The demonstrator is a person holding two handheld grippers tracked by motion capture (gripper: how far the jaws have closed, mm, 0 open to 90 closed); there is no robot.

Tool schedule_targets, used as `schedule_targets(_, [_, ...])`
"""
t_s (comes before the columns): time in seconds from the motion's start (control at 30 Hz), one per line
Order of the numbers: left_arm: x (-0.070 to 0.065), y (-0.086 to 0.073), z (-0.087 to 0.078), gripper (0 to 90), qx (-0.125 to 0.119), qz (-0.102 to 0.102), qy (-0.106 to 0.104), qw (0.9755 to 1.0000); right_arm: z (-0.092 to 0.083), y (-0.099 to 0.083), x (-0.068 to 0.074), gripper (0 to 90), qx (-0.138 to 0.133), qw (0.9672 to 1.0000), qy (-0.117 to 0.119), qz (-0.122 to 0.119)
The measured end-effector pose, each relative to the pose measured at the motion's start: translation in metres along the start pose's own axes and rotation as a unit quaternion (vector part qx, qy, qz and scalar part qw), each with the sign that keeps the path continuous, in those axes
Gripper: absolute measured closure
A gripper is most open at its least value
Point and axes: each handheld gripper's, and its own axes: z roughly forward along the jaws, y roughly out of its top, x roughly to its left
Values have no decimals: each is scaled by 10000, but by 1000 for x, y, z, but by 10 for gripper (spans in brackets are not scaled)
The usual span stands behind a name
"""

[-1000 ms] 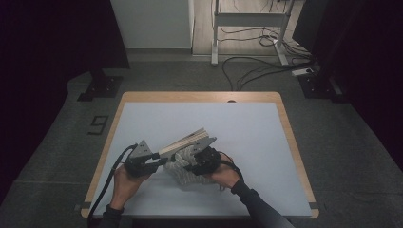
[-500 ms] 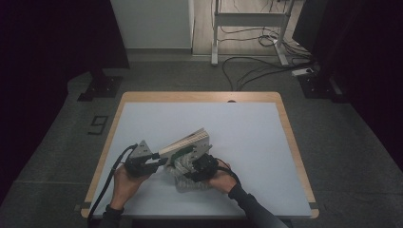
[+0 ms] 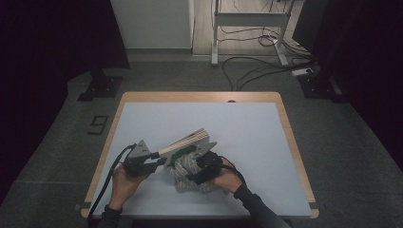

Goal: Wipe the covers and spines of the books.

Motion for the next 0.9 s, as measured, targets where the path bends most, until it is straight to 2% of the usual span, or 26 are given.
schedule_targets(0.17, [-1,0,2,666,28,9,-11,10000,-22,2,-6,208,-219,9997,-117,71])
schedule_targets(0.33, [-1,0,2,665,28,1,-27,10000,-33,0,-10,204,-365,9991,-153,153])
schedule_targets(0.43, [0,0,3,664,29,-6,-35,10000,-44,-3,-15,190,-550,9979,-145,308])
schedule_targets(0.9, [-1,0,3,663,13,-13,-52,10000,-72,-5,-26,155,-751,9950,-499,435])
